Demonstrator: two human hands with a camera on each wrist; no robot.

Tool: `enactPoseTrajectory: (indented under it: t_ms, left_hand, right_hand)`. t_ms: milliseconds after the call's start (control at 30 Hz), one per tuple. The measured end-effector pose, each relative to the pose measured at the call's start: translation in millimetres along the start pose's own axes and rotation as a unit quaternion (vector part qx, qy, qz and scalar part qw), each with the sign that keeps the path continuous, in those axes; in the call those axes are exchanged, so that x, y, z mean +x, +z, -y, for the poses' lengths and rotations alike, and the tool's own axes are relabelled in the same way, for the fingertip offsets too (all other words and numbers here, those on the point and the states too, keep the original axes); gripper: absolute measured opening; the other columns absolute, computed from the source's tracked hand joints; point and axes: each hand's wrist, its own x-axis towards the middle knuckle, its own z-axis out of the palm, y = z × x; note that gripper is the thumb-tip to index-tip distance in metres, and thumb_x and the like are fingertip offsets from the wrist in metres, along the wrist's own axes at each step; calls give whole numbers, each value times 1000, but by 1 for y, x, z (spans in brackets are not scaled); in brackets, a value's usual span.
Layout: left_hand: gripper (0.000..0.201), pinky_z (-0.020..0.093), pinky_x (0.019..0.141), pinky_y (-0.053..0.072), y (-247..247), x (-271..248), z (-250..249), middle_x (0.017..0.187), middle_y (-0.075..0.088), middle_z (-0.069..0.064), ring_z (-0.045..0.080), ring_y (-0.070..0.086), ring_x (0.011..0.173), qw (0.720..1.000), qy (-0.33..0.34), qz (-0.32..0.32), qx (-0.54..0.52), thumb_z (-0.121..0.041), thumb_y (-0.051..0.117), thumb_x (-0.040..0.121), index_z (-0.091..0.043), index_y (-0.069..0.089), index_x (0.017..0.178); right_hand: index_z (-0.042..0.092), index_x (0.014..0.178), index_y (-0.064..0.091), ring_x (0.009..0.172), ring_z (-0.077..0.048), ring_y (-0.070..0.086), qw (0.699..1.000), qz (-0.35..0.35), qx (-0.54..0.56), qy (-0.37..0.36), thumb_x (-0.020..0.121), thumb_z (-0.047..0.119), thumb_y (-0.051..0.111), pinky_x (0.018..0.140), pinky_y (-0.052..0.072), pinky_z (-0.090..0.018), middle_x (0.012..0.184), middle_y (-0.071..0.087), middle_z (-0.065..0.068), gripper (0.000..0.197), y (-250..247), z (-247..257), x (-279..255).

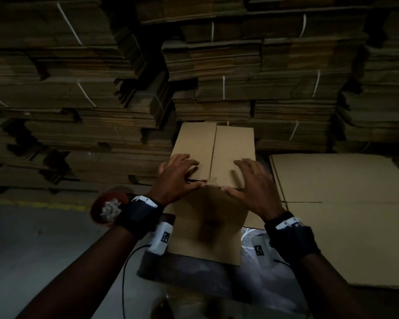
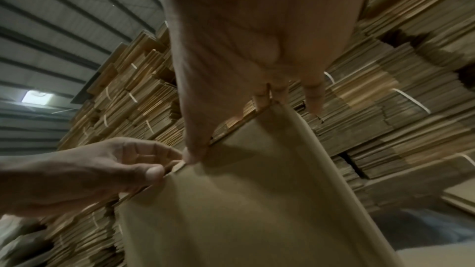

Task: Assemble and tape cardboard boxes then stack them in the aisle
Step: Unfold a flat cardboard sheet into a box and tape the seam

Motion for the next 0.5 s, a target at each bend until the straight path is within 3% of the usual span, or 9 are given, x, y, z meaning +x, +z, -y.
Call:
enactPoseTrajectory:
  t_ms: [167,333,433,500]
  left_hand:
    - [76,56,105,43,-3,6,14,143,53,1,21,45,135,999,20,-6,-33,-78,53,75,-27,60,131]
    - [51,44,90,55,-11,1,19,126,63,1,11,59,112,985,77,-116,-99,-53,54,94,-18,60,130]
    - [48,22,79,54,-22,-5,24,126,65,3,0,57,105,970,80,-200,-113,-44,52,99,-18,53,139]
    - [48,16,80,50,-27,-6,30,127,64,2,0,59,104,957,77,-249,-124,-40,51,100,-20,47,143]
  right_hand:
    - [19,140,53,125,-24,56,996,-51,55,-47,89,61,66,98,51,-41,139,58,-6,67,-1,-1,4]
    - [14,142,49,109,-22,66,982,-144,107,-60,97,49,56,79,58,-35,135,61,-9,58,-11,2,2]
    - [14,150,39,107,-16,67,969,-201,139,-41,101,41,53,77,60,-31,142,55,-9,58,-11,1,-6]
    - [9,153,34,102,-14,67,957,-247,152,-22,102,36,49,72,59,-29,152,46,-7,60,-9,-2,-10]
